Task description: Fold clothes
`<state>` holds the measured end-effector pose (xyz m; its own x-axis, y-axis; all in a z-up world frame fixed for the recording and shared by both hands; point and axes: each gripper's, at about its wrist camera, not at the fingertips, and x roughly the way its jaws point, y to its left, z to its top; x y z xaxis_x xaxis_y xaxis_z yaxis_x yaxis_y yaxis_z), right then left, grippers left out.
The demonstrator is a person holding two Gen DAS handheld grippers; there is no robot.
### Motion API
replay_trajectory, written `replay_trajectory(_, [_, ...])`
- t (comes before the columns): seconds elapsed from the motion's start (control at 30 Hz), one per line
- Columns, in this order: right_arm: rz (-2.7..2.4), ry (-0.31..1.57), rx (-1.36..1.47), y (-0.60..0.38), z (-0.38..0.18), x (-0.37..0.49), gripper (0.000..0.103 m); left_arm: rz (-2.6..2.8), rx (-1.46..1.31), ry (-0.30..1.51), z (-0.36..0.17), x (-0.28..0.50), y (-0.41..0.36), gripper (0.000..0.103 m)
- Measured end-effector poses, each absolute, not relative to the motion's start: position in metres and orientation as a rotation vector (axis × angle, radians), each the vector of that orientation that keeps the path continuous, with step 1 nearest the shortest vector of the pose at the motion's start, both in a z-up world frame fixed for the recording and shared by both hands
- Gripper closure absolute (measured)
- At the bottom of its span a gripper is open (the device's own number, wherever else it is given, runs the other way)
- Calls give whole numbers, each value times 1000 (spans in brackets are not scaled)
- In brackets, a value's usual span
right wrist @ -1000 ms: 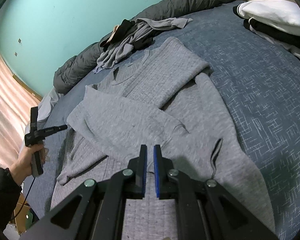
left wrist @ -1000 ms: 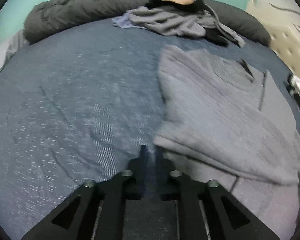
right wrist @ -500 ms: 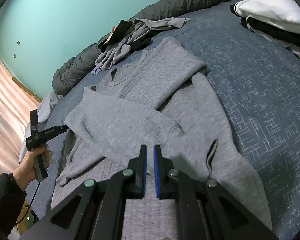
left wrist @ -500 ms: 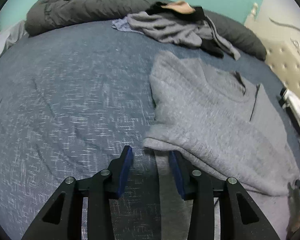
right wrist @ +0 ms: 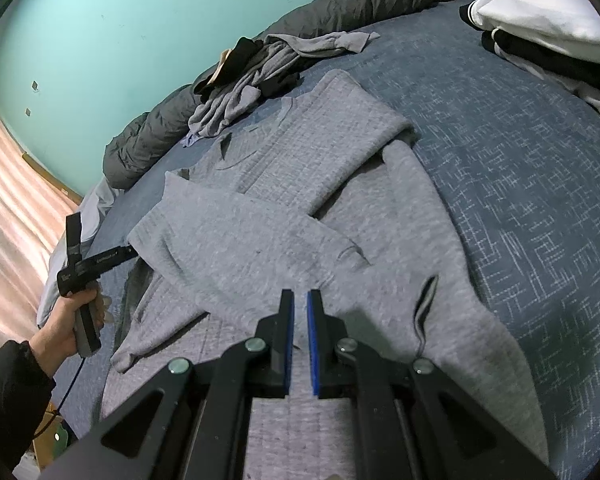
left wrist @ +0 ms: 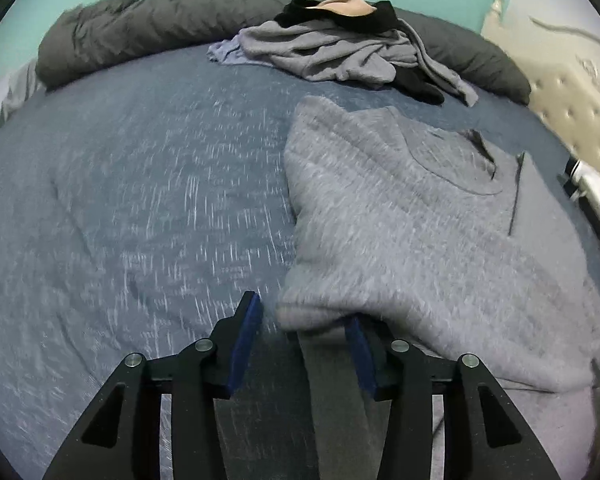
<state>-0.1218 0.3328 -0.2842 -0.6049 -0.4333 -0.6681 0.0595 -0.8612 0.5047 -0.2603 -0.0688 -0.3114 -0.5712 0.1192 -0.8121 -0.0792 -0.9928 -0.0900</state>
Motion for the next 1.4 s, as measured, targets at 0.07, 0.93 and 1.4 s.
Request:
replay_trajectory(0.07, [-2503,-642,1219,333,-285,-122,97,2695,-1397,2,-308,-262,-65,85])
replay_trajectory(0.93, [-2493,-666,1247,336,-288,-124,97,2738,-1349,-56,-262,-249,-112,87])
replay_trajectory(1.4, [-2520,-650,1343,343,-297,-127,92,2769,-1476,-59,-291,-262,-109,83])
